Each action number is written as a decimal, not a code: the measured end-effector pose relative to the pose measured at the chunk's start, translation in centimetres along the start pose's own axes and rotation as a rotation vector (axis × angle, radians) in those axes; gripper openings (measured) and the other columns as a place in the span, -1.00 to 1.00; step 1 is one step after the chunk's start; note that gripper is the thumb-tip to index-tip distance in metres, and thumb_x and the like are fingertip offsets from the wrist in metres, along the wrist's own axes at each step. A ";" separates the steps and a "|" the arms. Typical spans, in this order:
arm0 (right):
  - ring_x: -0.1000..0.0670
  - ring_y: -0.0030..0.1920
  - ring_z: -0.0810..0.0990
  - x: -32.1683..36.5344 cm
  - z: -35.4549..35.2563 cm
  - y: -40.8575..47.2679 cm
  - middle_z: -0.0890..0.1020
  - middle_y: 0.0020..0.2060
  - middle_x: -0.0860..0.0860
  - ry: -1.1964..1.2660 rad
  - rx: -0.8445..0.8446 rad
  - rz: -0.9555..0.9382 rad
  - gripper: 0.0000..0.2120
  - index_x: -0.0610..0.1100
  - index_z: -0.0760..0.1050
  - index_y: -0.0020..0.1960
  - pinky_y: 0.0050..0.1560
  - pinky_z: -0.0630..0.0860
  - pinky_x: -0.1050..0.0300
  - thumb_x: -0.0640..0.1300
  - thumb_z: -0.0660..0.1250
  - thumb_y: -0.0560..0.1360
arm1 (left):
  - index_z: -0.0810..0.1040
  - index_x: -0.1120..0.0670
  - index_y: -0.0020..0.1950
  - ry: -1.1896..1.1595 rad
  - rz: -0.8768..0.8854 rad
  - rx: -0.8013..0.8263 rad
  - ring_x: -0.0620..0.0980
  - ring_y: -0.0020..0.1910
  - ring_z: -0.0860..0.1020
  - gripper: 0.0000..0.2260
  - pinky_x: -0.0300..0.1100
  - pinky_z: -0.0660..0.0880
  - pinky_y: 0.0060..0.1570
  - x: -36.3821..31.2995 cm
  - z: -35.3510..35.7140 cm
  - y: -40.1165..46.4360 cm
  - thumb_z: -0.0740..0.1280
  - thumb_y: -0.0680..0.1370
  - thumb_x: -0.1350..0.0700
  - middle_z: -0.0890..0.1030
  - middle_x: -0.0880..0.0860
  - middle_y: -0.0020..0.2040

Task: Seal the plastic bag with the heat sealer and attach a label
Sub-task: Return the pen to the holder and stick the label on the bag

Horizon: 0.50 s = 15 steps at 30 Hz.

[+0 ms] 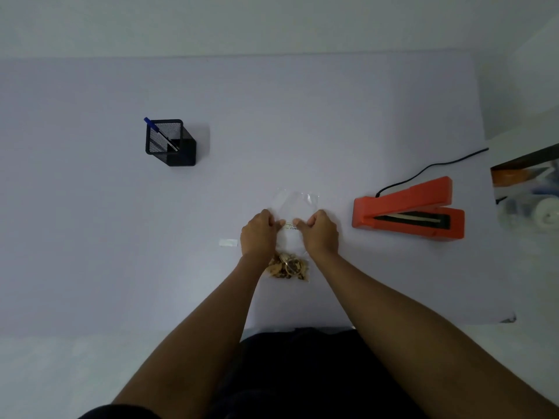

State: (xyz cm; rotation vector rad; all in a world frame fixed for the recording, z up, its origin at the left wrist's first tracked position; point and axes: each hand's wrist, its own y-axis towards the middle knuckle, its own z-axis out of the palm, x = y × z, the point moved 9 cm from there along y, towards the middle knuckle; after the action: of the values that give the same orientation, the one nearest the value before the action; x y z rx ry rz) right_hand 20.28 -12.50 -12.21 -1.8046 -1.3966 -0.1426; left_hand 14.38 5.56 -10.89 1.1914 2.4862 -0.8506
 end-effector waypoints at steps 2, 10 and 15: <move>-0.06 -0.26 0.56 0.4 0.2 -0.1 0.58 -0.28 0.01 -0.041 0.012 -0.039 -0.70 -0.10 0.41 -0.14 -0.25 0.44 0.08 0.09 0.44 0.49 | 0.38 0.07 -0.16 0.054 0.095 0.039 0.05 -0.31 0.52 -0.73 -0.14 0.34 -0.31 -0.4 0.2 0.1 0.33 0.58 -0.08 0.53 -0.01 -0.24; -0.02 -0.31 0.57 -0.4 -1.4 -4.2 0.56 -0.32 0.01 0.123 0.013 -0.205 -0.77 -0.16 0.44 -0.07 -0.29 0.51 0.07 0.01 0.33 0.60 | 0.42 0.15 -0.04 -0.067 0.127 0.083 0.01 -0.24 0.45 -0.79 -0.18 0.36 -0.25 0.1 -1.6 -2.9 0.23 0.64 0.01 0.49 0.07 -0.10; 0.00 -0.27 0.60 -5.3 -2.0 -7.4 0.61 -0.28 0.04 0.147 -0.037 -0.117 -0.78 -0.10 0.47 -0.05 -0.21 0.58 -0.02 0.06 0.31 0.60 | 0.44 0.11 0.02 -0.110 -0.137 0.152 0.01 -0.20 0.56 -0.77 -0.18 0.43 -0.25 5.2 -1.0 -7.3 0.31 0.59 -0.04 0.57 0.02 -0.20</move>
State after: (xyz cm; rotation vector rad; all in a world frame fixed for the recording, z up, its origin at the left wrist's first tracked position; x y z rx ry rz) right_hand 12.80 -17.52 -9.91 -1.7054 -1.4024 -0.3572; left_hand 5.50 5.84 -9.56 0.9979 2.4725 -1.1268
